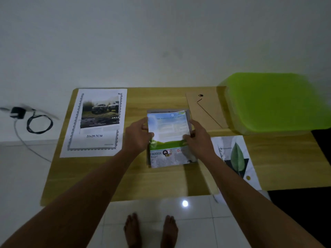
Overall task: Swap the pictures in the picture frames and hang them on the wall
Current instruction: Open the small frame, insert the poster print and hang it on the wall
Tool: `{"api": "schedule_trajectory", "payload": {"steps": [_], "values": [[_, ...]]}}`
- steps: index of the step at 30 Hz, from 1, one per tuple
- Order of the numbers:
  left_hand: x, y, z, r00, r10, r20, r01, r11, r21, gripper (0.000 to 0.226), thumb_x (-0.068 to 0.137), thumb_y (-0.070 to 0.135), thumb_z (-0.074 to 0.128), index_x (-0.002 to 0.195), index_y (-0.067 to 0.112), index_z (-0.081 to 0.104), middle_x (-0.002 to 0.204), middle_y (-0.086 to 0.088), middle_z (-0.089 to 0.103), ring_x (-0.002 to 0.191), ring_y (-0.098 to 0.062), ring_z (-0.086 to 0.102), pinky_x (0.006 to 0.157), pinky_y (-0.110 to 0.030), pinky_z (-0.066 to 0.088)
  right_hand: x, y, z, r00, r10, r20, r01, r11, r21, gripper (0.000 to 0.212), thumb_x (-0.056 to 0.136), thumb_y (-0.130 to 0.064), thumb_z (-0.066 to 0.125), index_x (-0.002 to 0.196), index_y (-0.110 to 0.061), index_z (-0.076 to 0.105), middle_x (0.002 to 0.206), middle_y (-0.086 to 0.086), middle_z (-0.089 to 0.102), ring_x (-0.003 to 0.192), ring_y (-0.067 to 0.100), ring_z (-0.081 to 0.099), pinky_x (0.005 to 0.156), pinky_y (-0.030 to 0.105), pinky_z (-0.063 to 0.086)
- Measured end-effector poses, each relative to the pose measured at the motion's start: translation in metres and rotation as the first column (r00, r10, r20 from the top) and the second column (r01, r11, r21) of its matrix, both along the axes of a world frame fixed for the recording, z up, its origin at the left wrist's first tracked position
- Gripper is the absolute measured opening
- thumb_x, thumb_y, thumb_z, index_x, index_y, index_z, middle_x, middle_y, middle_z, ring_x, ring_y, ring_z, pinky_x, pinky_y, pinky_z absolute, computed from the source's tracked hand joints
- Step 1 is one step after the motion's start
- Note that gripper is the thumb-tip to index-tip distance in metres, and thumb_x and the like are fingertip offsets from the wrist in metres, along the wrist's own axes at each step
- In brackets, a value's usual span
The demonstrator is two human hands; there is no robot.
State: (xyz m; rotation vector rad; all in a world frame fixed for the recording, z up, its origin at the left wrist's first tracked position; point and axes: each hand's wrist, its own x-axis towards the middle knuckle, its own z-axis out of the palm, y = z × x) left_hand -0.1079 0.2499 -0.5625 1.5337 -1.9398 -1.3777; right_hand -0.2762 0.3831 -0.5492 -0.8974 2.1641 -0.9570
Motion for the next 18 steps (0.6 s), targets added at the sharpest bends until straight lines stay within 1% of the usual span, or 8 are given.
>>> {"api": "schedule_trajectory", "payload": {"steps": [1, 3, 6, 7, 9, 13, 16, 18], "values": [[-0.003, 0.001, 0.0, 1.0, -0.015, 0.022, 0.016, 0.999, -0.041, 0.058, 0.068, 0.005, 0.074, 0.118, 0.029, 0.063, 0.081, 0.007, 0.069, 0.077, -0.026, 0.069, 0.072, -0.046, 0.059, -0.003, 0.001, -0.005, 1.0, 0.013, -0.025, -0.013, 1.0, 0.01, 0.048, 0.092, -0.004, 0.061, 0.137, -0.017, 0.048, 0.092, -0.006, 0.057, 0.075, 0.007, 0.053, 0.054, 0.003, 0.037], [-0.01, 0.002, -0.004, 0.998, -0.034, 0.045, 0.038, 0.993, -0.11, 0.05, 0.071, 0.002, 0.074, 0.118, 0.019, 0.067, 0.089, 0.002, 0.071, 0.077, -0.022, 0.069, 0.073, -0.037, 0.058, -0.007, 0.001, -0.014, 0.997, 0.036, -0.066, -0.034, 0.999, 0.032, 0.046, 0.092, -0.004, 0.063, 0.135, -0.015, 0.051, 0.095, -0.005, 0.058, 0.085, 0.01, 0.053, 0.054, 0.007, 0.035], [-0.018, 0.001, -0.008, 0.987, -0.058, 0.148, 0.085, 0.979, -0.185, 0.055, 0.076, 0.005, 0.075, 0.129, 0.009, 0.06, 0.111, -0.009, 0.069, 0.093, -0.015, 0.062, 0.08, -0.013, 0.042, -0.013, -0.001, -0.03, 0.99, 0.078, -0.117, -0.071, 0.995, 0.063, 0.035, 0.091, -0.002, 0.061, 0.125, -0.012, 0.059, 0.094, -0.005, 0.059, 0.088, 0.012, 0.054, 0.057, 0.014, 0.033], [-0.019, 0.001, -0.01, 0.979, -0.077, 0.188, 0.117, 0.97, -0.215, 0.056, 0.077, 0.009, 0.076, 0.13, 0.008, 0.059, 0.116, -0.011, 0.068, 0.099, -0.019, 0.062, 0.083, -0.016, 0.042, -0.015, -0.002, -0.034, 0.984, 0.097, -0.149, -0.087, 0.994, 0.073, 0.033, 0.091, -0.003, 0.06, 0.122, -0.013, 0.061, 0.098, -0.004, 0.06, 0.092, 0.015, 0.057, 0.058, 0.016, 0.034], [-0.019, 0.0, -0.017, 0.956, -0.133, 0.263, 0.209, 0.935, -0.287, 0.056, 0.078, 0.019, 0.076, 0.131, 0.009, 0.059, 0.12, -0.015, 0.065, 0.108, -0.031, 0.06, 0.091, -0.033, 0.047, -0.017, -0.004, -0.039, 0.955, 0.152, -0.254, -0.122, 0.984, 0.129, 0.038, 0.092, -0.009, 0.059, 0.13, -0.013, 0.056, 0.114, 0.007, 0.058, 0.105, 0.026, 0.055, 0.07, 0.026, 0.041], [-0.011, 0.003, -0.028, 0.873, -0.254, 0.417, 0.426, 0.813, -0.397, 0.057, 0.08, 0.031, 0.074, 0.129, 0.005, 0.06, 0.134, -0.017, 0.056, 0.122, -0.037, 0.05, 0.096, -0.045, 0.047, -0.016, -0.001, -0.044, 0.794, 0.377, -0.476, -0.287, 0.924, 0.254, 0.056, 0.093, -0.031, 0.056, 0.144, -0.012, 0.044, 0.145, 0.012, 0.044, 0.131, 0.032, 0.038, 0.101, 0.045, 0.04], [-0.009, 0.0, -0.033, 0.756, -0.367, 0.542, 0.585, 0.75, -0.309, 0.073, 0.078, 0.05, 0.062, 0.136, 0.006, 0.053, 0.148, -0.015, 0.042, 0.136, -0.034, 0.038, 0.105, -0.05, 0.04, -0.02, 0.005, -0.053, 0.727, 0.494, -0.477, -0.385, 0.869, 0.311, 0.064, 0.091, -0.044, 0.047, 0.147, -0.013, 0.041, 0.156, 0.013, 0.033, 0.145, 0.031, 0.024, 0.11, 0.051, 0.033], [-0.008, -0.004, -0.034, 0.701, -0.403, 0.588, 0.635, 0.728, -0.258, 0.077, 0.08, 0.053, 0.057, 0.141, 0.007, 0.046, 0.153, -0.013, 0.035, 0.14, -0.031, 0.031, 0.109, -0.048, 0.036, -0.021, 0.006, -0.059, 0.715, 0.521, -0.466, -0.4, 0.852, 0.338, 0.066, 0.092, -0.048, 0.042, 0.149, -0.014, 0.037, 0.159, 0.012, 0.028, 0.148, 0.03, 0.018, 0.114, 0.05, 0.027]]}}
